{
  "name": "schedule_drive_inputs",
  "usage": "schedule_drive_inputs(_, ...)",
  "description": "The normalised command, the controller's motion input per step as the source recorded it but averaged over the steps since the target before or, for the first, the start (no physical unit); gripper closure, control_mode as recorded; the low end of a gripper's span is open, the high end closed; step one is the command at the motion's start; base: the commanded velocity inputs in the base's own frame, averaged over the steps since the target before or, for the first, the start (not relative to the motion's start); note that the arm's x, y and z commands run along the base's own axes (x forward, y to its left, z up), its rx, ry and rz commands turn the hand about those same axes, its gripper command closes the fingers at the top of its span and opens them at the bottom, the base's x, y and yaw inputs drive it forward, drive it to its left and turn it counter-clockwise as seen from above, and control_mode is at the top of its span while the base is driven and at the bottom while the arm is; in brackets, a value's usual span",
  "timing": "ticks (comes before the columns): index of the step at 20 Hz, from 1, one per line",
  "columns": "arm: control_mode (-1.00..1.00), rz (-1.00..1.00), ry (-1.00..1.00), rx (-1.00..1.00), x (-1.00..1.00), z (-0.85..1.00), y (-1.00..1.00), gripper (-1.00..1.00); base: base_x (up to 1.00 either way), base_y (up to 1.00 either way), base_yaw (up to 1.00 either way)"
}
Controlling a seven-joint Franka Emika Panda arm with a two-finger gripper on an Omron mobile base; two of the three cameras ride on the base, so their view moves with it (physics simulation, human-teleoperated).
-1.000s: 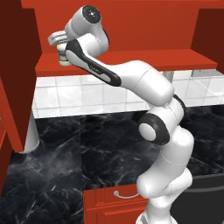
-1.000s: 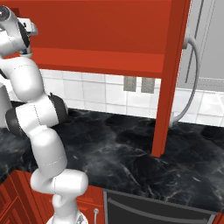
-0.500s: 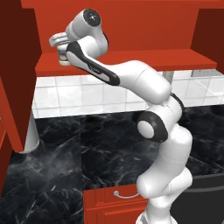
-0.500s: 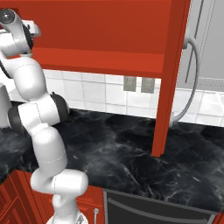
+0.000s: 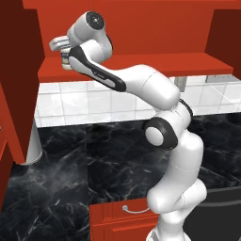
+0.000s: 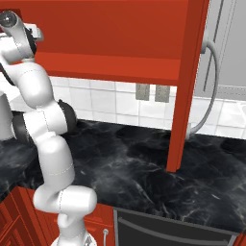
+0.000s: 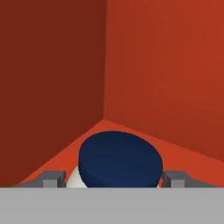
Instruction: Take 2 condiments from the cabinet and move them on the counter near the stove.Make sure the condiments are lined up with each other, next to each other.
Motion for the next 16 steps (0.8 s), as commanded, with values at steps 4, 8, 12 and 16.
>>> schedule_drive_inputs(4, -1.0, 0.02, 0.06, 0.0, 0.0, -0.09, 0.13, 1.0, 0.0, 0.0, 0.0)
schedule_drive_inputs(8, -1.0, 0.01, 0.01, 0.0, 0.0, -0.02, 0.07, 1.0, 0.0, 0.0, 0.0)
schedule_drive_inputs(12, -1.0, 0.0, 0.0, 0.0, -0.05, -0.03, 0.1, 1.0, 0.0, 0.0, 0.0)
schedule_drive_inputs(16, -1.0, 0.0, 0.0, 0.0, -0.16, -0.04, 0.01, 1.0, 0.0, 0.0, 0.0)
